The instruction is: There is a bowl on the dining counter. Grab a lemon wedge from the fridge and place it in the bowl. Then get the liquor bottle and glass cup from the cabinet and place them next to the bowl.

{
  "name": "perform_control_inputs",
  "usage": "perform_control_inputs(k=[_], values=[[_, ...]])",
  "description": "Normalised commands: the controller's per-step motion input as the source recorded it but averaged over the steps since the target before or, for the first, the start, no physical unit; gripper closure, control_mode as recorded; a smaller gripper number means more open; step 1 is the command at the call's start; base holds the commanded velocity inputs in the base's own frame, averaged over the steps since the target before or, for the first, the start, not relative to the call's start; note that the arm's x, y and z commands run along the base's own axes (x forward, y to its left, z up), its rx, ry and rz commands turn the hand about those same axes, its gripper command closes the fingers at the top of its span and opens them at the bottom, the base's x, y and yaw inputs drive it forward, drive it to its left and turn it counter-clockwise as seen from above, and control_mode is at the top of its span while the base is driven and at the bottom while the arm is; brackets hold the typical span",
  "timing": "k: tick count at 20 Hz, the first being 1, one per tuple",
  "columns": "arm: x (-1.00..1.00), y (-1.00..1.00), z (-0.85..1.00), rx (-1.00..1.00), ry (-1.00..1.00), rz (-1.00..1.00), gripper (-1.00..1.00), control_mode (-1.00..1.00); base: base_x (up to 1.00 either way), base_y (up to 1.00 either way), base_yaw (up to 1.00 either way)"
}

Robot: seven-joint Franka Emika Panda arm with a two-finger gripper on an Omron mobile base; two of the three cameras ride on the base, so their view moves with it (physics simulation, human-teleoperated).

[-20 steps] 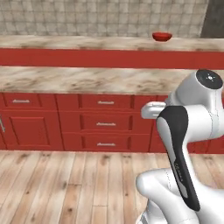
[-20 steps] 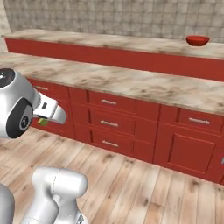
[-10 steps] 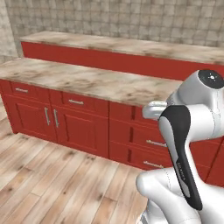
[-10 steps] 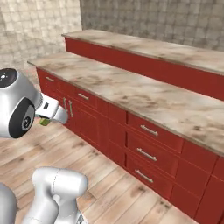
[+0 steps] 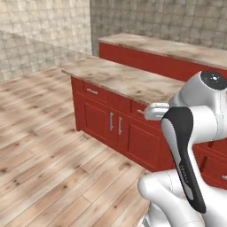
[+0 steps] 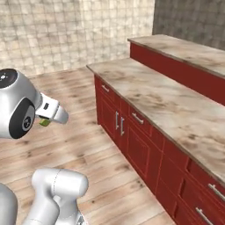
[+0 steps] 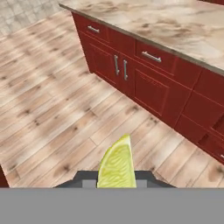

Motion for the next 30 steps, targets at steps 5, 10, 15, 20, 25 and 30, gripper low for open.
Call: perform_control_inputs(k=[5,10,15,20,25,30], values=[[0.00,0.00,0.00,0.00,0.00,0.00,1.00,1.00,1.00,0.47,0.48],[0.00,0.00,0.00,0.00,0.00,0.00,1.00,1.00,1.00,0.33,0.34],[0.00,0.00,0.00,0.00,0.00,0.00,1.00,1.00,1.00,0.18,0.20],[0.00,0.00,0.00,0.00,0.00,0.00,1.00,1.00,1.00,0.02,0.11],[0.00,0.00,0.00,0.00,0.00,0.00,1.00,1.00,1.00,0.00,0.01],[0.00,0.00,0.00,0.00,0.00,0.00,1.00,1.00,1.00,0.00,0.00]])
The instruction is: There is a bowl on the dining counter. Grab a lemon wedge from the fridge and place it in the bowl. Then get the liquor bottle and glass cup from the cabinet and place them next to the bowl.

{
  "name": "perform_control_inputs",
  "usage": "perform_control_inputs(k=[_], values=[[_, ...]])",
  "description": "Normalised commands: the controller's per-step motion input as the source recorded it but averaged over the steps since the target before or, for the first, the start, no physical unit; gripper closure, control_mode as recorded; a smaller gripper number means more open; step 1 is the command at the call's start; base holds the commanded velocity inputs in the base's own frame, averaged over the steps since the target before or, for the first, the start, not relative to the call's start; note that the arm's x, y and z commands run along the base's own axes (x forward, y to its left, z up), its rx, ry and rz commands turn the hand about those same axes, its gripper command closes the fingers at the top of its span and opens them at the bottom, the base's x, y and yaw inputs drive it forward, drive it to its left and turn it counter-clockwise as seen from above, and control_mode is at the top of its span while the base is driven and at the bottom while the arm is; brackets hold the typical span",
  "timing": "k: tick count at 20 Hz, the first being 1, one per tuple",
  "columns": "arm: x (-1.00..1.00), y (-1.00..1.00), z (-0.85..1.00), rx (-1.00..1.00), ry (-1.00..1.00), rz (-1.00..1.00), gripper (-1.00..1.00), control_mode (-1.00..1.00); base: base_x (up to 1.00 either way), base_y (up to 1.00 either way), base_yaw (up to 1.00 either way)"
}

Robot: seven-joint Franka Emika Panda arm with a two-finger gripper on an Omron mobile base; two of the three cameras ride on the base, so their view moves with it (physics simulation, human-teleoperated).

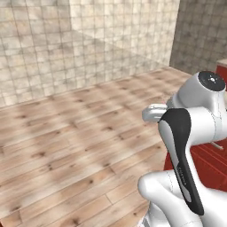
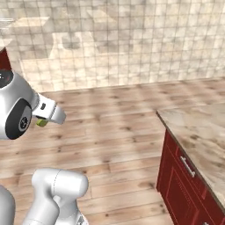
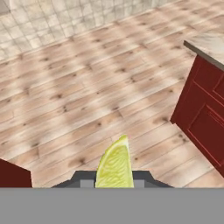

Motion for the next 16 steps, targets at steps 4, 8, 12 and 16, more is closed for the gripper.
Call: perform_control_inputs(k=[4,8,12,16], values=[[0.00,0.00,0.00,0.00,0.00,0.00,1.00,1.00,1.00,0.00,-0.01],[0.00,0.00,0.00,0.00,0.00,0.00,1.00,1.00,1.00,0.00,-0.10],[0.00,0.00,0.00,0.00,0.00,0.00,1.00,1.00,1.00,0.00,-0.25],[0.00,0.00,0.00,0.00,0.00,0.00,1.00,1.00,1.00,0.09,-0.33]])
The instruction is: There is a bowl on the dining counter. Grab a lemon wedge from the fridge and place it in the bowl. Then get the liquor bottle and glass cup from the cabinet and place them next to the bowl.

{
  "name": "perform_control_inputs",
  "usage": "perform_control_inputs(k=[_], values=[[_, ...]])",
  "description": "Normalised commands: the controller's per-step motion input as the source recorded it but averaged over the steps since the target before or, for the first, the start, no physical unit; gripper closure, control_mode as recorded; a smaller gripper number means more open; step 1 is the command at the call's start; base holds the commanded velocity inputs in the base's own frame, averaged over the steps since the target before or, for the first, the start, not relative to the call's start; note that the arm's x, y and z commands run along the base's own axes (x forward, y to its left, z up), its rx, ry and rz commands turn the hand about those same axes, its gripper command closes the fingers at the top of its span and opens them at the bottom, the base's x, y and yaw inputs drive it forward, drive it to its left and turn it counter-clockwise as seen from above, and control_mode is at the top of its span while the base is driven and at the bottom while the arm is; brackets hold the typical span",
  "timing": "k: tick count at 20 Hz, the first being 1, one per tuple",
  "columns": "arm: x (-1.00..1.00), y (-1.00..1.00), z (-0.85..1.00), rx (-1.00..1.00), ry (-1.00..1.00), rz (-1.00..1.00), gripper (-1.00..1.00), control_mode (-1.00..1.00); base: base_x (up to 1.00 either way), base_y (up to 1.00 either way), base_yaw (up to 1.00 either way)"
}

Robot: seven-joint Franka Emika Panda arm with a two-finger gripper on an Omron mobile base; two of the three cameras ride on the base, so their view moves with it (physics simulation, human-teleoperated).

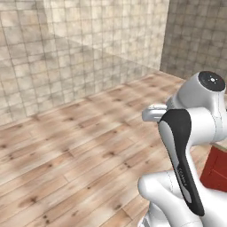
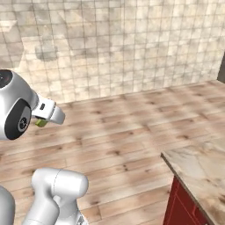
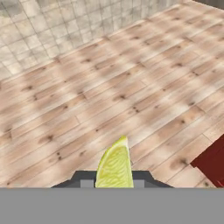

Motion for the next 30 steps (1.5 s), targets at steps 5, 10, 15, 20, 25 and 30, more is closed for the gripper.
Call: perform_control_inputs(k=[5,10,15,20,25,30], values=[[0.00,0.00,0.00,0.00,0.00,0.00,1.00,1.00,1.00,0.32,-0.28],[0.00,0.00,0.00,0.00,0.00,0.00,1.00,1.00,1.00,0.40,-0.18],[0.00,0.00,0.00,0.00,0.00,0.00,1.00,1.00,1.00,0.29,-0.23],[0.00,0.00,0.00,0.00,0.00,0.00,1.00,1.00,1.00,0.12,-0.34],[0.00,0.00,0.00,0.00,0.00,0.00,1.00,1.00,0.89,0.03,-0.55],[0.00,0.00,0.00,0.00,0.00,0.00,1.00,1.00,0.71,0.00,-0.61]])
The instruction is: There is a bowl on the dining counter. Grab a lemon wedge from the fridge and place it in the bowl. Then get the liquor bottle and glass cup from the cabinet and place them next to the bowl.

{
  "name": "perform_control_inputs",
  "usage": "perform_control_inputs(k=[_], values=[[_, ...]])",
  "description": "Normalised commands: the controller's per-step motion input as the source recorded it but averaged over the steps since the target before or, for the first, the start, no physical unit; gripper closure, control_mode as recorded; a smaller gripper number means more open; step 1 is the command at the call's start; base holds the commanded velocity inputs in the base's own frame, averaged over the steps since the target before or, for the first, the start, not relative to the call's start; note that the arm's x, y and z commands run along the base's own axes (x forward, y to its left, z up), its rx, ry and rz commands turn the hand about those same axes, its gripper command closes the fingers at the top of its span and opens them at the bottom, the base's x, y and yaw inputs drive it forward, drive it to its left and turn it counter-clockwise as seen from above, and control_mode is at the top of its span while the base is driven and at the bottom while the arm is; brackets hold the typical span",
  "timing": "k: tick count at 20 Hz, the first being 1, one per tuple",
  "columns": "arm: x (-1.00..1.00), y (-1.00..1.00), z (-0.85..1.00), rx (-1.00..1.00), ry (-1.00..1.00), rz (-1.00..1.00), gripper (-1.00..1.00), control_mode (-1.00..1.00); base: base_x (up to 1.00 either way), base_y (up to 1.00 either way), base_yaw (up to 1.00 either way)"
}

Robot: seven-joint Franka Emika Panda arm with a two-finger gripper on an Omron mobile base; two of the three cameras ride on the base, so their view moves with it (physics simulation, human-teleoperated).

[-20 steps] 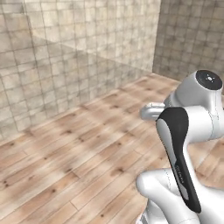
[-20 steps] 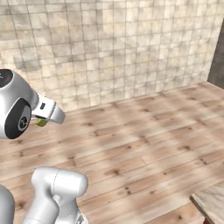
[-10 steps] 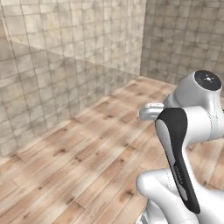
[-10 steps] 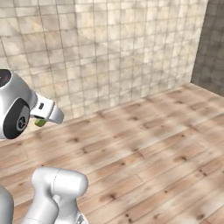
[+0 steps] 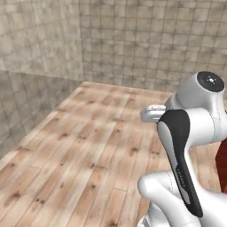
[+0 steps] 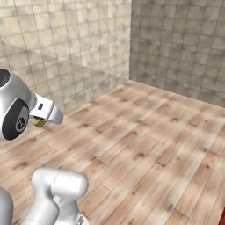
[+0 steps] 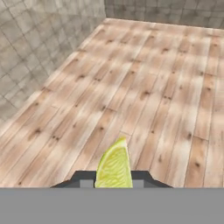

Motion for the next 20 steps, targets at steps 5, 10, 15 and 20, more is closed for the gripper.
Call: perform_control_inputs(k=[5,10,15,20], values=[[0.00,0.00,0.00,0.00,0.00,0.00,1.00,1.00,0.91,0.05,-0.55],[0.00,0.00,0.00,0.00,0.00,0.00,1.00,1.00,1.00,0.16,-0.49],[0.00,0.00,0.00,0.00,0.00,0.00,1.00,1.00,1.00,0.34,-0.39],[0.00,0.00,0.00,0.00,0.00,0.00,1.00,1.00,1.00,0.47,-0.33]])
